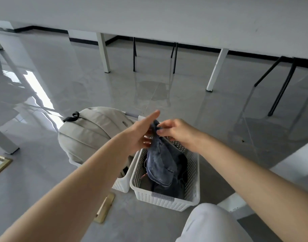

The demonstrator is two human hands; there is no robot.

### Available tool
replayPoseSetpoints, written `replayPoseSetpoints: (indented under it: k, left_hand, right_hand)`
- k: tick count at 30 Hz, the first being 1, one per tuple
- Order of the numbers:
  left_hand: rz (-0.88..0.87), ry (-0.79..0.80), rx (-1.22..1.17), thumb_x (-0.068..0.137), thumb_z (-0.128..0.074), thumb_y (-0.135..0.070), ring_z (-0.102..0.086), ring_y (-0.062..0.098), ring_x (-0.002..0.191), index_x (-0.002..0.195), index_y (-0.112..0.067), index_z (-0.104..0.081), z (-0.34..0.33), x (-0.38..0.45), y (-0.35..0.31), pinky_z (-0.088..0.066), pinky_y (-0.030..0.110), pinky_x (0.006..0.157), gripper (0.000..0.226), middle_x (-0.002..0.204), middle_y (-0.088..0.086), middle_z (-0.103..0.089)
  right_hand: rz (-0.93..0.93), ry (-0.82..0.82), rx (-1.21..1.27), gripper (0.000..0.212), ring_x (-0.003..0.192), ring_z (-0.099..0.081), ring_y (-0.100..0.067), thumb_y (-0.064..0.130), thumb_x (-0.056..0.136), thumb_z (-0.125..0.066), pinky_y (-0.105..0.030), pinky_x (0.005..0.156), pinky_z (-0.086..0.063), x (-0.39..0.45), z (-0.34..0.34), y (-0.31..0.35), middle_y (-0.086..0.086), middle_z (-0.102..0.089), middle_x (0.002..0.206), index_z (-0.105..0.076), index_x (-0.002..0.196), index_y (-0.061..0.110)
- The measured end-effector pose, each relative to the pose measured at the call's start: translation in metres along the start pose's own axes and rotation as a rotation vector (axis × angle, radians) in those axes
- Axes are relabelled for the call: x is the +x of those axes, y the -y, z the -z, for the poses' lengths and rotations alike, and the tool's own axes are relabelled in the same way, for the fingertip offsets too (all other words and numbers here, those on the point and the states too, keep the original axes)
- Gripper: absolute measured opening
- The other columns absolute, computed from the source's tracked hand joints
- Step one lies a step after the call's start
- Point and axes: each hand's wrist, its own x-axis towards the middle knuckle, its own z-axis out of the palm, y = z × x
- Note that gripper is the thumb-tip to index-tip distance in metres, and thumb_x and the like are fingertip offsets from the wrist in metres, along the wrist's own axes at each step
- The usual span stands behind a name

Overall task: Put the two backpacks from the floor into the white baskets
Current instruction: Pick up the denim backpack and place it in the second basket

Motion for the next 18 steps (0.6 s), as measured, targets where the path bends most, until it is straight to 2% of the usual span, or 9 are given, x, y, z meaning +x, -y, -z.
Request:
replayPoseSetpoints:
  k: [2, 3, 5, 7, 10, 12, 13, 16, 18]
  left_hand:
    - [0.116, 0.012, -0.005, 0.086, -0.061, -0.046, -0.047, 0.014, 0.04, 0.076, -0.016, -0.057, -0.007, 0.002, -0.002, -0.037, 0.019, 0.045, 0.032, 0.052, 0.0, -0.053]
    - [0.162, -0.001, -0.047, 0.087, -0.062, -0.042, -0.05, 0.015, 0.043, 0.072, -0.016, -0.058, -0.008, 0.005, -0.001, -0.04, 0.02, 0.049, 0.03, 0.053, 0.0, -0.055]
    - [0.187, 0.005, -0.132, 0.086, -0.064, -0.041, -0.057, 0.018, 0.048, 0.063, -0.013, -0.065, -0.011, 0.007, 0.004, -0.045, 0.027, 0.061, 0.037, 0.055, 0.004, -0.061]
    - [0.181, 0.024, -0.176, 0.086, -0.063, -0.047, -0.064, 0.021, 0.049, 0.056, -0.005, -0.069, -0.019, 0.008, 0.007, -0.048, 0.032, 0.064, 0.052, 0.05, 0.009, -0.066]
    - [0.183, 0.059, -0.287, 0.081, -0.06, -0.063, -0.057, 0.017, 0.055, 0.071, -0.005, -0.063, -0.028, 0.013, 0.004, -0.046, 0.022, 0.064, 0.059, 0.057, 0.007, -0.063]
    - [0.195, 0.062, -0.336, 0.085, -0.048, -0.068, -0.045, 0.011, 0.053, 0.078, -0.006, -0.059, -0.032, 0.02, -0.002, -0.041, 0.017, 0.054, 0.063, 0.061, 0.002, -0.054]
    - [0.198, 0.041, -0.26, 0.088, -0.045, -0.066, -0.045, 0.011, 0.056, 0.084, -0.004, -0.061, -0.033, 0.023, -0.002, -0.041, 0.018, 0.052, 0.064, 0.065, 0.003, -0.056]
    - [0.239, -0.064, 0.128, 0.081, -0.064, -0.058, -0.06, 0.022, 0.088, 0.117, -0.005, -0.059, -0.045, 0.026, 0.01, -0.054, 0.031, 0.073, 0.065, 0.104, 0.01, -0.062]
    - [0.321, 0.029, 0.093, 0.078, -0.07, -0.053, -0.062, 0.028, 0.106, 0.118, -0.004, -0.059, -0.053, 0.028, 0.02, -0.054, 0.04, 0.092, 0.064, 0.119, 0.013, -0.062]
  right_hand:
    - [0.038, 0.02, -0.037, 0.025, 0.104, -0.065, -0.02, 0.009, 0.084, -0.067, -0.029, 0.096, -0.047, -0.004, -0.001, -0.004, -0.008, -0.071, 0.11, -0.069, 0.109, 0.01]
    - [0.059, 0.031, -0.053, 0.026, 0.106, -0.065, -0.019, 0.008, 0.084, -0.067, -0.03, 0.1, -0.046, -0.008, 0.0, -0.006, -0.007, -0.072, 0.111, -0.069, 0.11, 0.01]
    - [0.086, 0.045, -0.095, 0.024, 0.104, -0.065, -0.015, 0.008, 0.085, -0.066, -0.028, 0.099, -0.046, -0.015, 0.005, -0.01, -0.005, -0.072, 0.11, -0.07, 0.109, 0.011]
    - [0.082, 0.007, -0.078, 0.017, 0.098, -0.065, -0.015, 0.01, 0.086, -0.064, -0.028, 0.093, -0.047, -0.019, 0.012, -0.012, -0.004, -0.072, 0.102, -0.071, 0.1, 0.014]
    - [0.018, -0.123, 0.123, 0.017, 0.071, -0.057, -0.016, 0.006, 0.085, -0.055, -0.028, 0.065, -0.042, -0.016, 0.025, -0.013, -0.005, -0.061, 0.073, -0.063, 0.073, 0.014]
    - [-0.016, -0.19, 0.248, 0.016, 0.065, -0.048, -0.017, 0.006, 0.085, -0.051, -0.031, 0.059, -0.034, -0.016, 0.035, -0.015, -0.007, -0.052, 0.069, -0.057, 0.07, 0.012]
    - [-0.028, -0.209, 0.313, 0.012, 0.066, -0.047, -0.019, 0.006, 0.084, -0.05, -0.032, 0.059, -0.032, -0.017, 0.039, -0.017, -0.009, -0.05, 0.07, -0.057, 0.076, 0.01]
    - [-0.082, -0.248, 0.485, 0.015, 0.063, -0.05, -0.018, 0.006, 0.09, -0.049, -0.031, 0.059, -0.037, -0.021, 0.049, -0.021, -0.007, -0.052, 0.068, -0.057, 0.077, 0.01]
    - [-0.103, -0.237, 0.509, 0.02, 0.062, -0.051, -0.017, 0.01, 0.095, -0.049, -0.032, 0.061, -0.043, -0.023, 0.052, -0.02, -0.006, -0.055, 0.07, -0.057, 0.077, 0.012]
